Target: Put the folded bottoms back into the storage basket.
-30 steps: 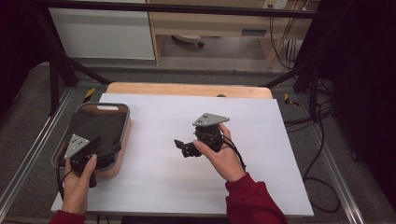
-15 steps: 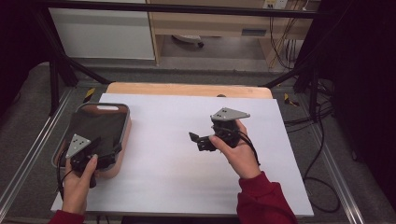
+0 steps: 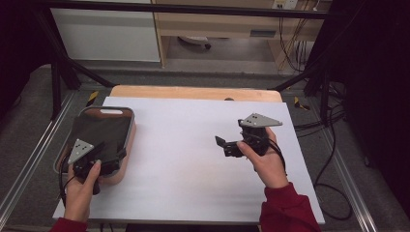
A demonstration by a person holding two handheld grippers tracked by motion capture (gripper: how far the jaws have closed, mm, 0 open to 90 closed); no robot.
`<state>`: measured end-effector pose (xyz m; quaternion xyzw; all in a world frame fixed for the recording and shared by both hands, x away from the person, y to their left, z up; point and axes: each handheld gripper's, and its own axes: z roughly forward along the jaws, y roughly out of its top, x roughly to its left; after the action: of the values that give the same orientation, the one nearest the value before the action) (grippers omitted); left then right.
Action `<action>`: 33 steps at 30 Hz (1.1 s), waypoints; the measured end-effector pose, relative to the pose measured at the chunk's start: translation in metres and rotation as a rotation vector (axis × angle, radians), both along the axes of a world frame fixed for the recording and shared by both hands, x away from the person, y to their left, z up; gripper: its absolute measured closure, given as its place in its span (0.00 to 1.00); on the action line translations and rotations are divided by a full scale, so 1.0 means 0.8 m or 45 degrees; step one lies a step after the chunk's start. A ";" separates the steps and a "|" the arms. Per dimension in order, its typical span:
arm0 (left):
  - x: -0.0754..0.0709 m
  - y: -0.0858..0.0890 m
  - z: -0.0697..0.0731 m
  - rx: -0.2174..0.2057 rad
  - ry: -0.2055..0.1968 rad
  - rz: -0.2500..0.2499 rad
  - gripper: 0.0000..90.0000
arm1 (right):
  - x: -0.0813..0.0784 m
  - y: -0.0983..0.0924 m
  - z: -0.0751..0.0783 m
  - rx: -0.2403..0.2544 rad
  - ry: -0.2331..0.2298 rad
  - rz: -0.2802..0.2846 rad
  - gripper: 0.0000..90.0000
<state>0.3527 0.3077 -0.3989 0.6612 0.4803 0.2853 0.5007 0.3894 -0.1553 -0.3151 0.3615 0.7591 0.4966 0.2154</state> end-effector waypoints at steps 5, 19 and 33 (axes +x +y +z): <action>0.000 0.000 0.000 0.001 0.001 -0.003 0.10 | -0.007 -0.016 -0.002 0.026 -0.013 -0.002 0.04; 0.000 -0.001 0.000 0.017 0.004 -0.022 0.09 | -0.026 -0.065 -0.008 0.069 -0.015 -0.087 0.06; 0.000 0.000 -0.001 0.013 0.003 -0.042 0.09 | -0.057 -0.105 -0.027 0.103 -0.011 -0.158 0.06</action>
<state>0.3525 0.3074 -0.3994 0.6718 0.4686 0.2788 0.5014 0.3442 -0.2395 -0.3365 0.4141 0.7136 0.5142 0.2343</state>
